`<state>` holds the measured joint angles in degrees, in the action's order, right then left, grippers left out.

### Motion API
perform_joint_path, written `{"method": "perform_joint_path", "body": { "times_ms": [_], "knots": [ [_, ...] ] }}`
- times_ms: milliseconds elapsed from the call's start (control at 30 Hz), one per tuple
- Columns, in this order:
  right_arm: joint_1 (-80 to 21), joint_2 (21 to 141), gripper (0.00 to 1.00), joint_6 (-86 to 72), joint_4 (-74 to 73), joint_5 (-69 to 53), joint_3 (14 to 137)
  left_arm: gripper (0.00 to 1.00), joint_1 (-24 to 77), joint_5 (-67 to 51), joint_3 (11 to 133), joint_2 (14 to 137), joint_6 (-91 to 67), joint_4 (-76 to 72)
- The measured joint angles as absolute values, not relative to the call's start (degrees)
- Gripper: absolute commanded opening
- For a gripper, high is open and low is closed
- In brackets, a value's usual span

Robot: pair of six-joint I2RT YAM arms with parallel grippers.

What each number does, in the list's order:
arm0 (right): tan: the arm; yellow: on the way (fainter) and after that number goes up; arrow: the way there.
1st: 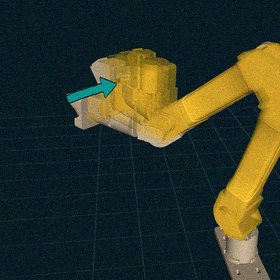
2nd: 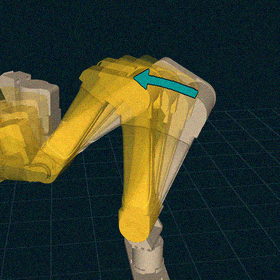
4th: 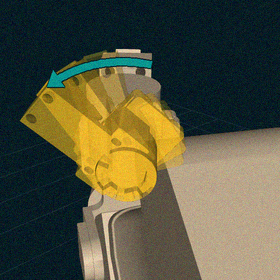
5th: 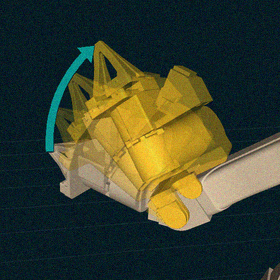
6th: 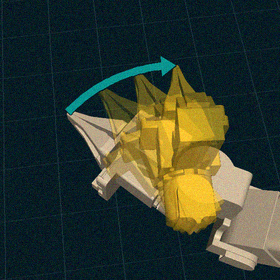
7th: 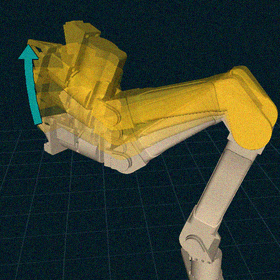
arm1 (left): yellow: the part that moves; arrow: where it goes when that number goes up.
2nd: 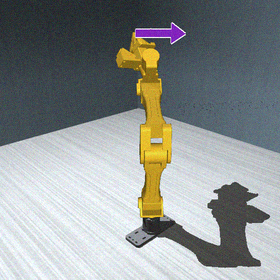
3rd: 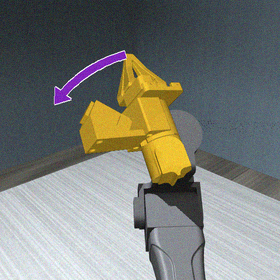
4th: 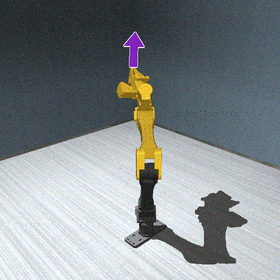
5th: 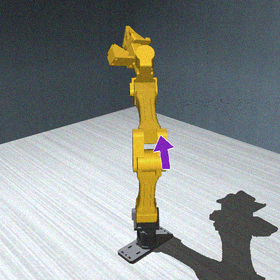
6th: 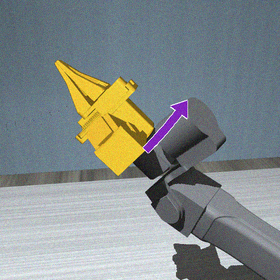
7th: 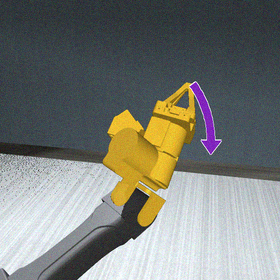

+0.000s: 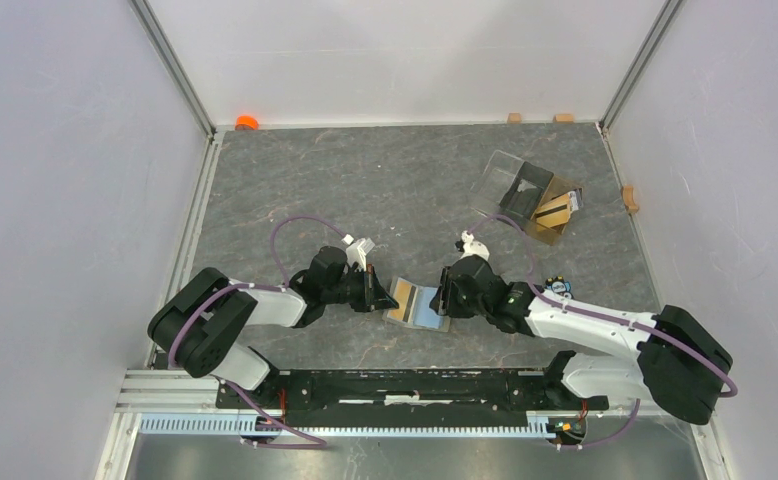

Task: Put the credit cards into the card holder
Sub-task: Turn over the card slot at the center of the board.

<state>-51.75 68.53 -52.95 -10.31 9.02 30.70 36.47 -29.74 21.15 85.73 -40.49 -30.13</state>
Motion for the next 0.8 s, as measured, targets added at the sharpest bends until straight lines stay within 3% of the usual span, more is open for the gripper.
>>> {"method": "perform_joint_path", "body": {
  "times_ms": [600, 800],
  "knots": [
    [-51.7, 72.3, 0.4, -52.3, -2.2, 7.2, 30.1, 0.03, 36.5, -29.7, 21.0, 85.6, -40.5, -30.2],
    [-51.7, 74.1, 0.41, -51.0, 1.0, 5.8, 30.1, 0.16, 36.5, -29.0, 20.7, 84.0, -40.5, -29.3]
  ]
}}
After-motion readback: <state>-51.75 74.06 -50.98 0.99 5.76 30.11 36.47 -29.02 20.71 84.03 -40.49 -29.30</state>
